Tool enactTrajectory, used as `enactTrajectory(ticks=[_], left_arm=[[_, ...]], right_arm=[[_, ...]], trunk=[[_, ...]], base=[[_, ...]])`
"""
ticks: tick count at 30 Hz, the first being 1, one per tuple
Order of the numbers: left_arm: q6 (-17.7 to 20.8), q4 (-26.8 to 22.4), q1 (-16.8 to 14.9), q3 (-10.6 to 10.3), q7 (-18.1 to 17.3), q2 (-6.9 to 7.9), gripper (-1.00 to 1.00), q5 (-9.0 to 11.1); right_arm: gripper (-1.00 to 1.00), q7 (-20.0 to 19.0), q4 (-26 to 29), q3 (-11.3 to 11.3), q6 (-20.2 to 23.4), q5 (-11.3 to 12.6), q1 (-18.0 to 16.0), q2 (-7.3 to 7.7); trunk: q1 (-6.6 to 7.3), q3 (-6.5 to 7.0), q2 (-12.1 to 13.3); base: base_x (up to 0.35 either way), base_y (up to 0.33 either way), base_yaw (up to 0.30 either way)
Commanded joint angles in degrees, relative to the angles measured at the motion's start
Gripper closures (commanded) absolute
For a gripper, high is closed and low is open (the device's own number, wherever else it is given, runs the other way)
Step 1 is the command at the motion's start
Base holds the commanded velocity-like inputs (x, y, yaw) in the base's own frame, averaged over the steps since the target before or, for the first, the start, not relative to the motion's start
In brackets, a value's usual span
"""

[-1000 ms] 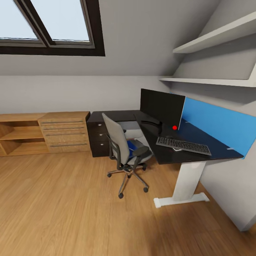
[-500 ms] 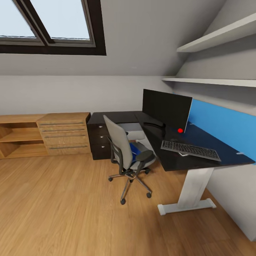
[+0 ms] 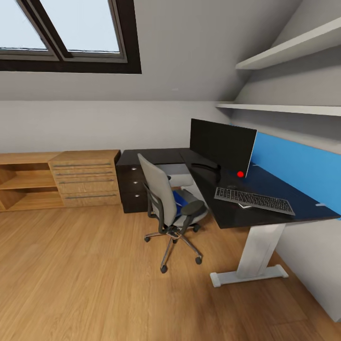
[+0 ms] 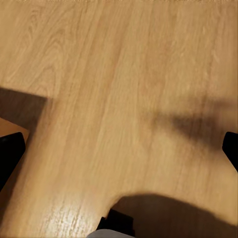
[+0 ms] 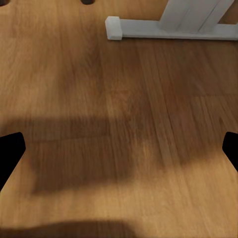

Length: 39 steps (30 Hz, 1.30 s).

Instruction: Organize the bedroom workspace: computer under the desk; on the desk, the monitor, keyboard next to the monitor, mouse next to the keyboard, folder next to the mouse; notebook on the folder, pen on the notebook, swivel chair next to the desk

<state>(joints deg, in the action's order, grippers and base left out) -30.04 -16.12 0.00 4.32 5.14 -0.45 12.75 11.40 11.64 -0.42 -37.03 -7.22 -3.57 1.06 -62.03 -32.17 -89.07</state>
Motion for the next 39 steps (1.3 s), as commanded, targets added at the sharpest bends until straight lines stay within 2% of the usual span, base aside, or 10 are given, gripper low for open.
enactTrajectory(ticks=[1, 9, 28, 33, 36, 39], left_arm=[[-0.05, -0.05, 0.00, 0.34, 0.04, -0.06, -1.00, -0.29], [-0.02, -0.06, -0.01, 0.28, 0.13, -0.14, -1.00, -0.39], [0.16, -0.06, 0.00, 0.29, 0.27, 0.06, -1.00, -0.27], [-0.86, -0.24, -0.01, 0.19, 0.29, -0.12, -1.00, -0.29], [-0.61, -1.83, 0.00, 0.22, 0.32, -0.14, -1.00, -0.28], [1.54, -5.07, -0.05, 0.22, 1.53, -0.17, -1.00, -0.26]], right_arm=[[-1.00, 0.47, -0.04, -0.03, -0.06, -0.61, -0.02, 0.00], [-1.00, 0.47, -0.04, -0.02, -0.06, -0.61, -0.03, 0.00], [-1.00, 0.47, -0.04, -0.24, -0.04, -0.49, -0.01, 0.12], [-1.00, 0.48, 0.50, -0.30, -0.14, -0.40, -0.02, 1.54], [-1.00, 0.49, 0.89, -0.23, 0.37, -0.42, -0.22, 1.42], [-1.00, 0.70, 3.69, -0.20, 1.64, -0.41, -2.48, 0.60]], trunk=[[0.00, -0.05, -0.03], [0.00, -0.05, -0.03], [-4.17, -3.46, -7.65], [-5.27, -4.36, -9.65], [-5.93, -4.90, -10.85], [-6.59, -5.43, -12.06]], base=[[0.000, 0.000, 0.000], [0.000, 0.000, 0.000], [0.000, 0.000, 0.000], [0.000, 0.000, 0.000], [0.000, 0.000, 0.000], [0.000, 0.000, 0.000]])
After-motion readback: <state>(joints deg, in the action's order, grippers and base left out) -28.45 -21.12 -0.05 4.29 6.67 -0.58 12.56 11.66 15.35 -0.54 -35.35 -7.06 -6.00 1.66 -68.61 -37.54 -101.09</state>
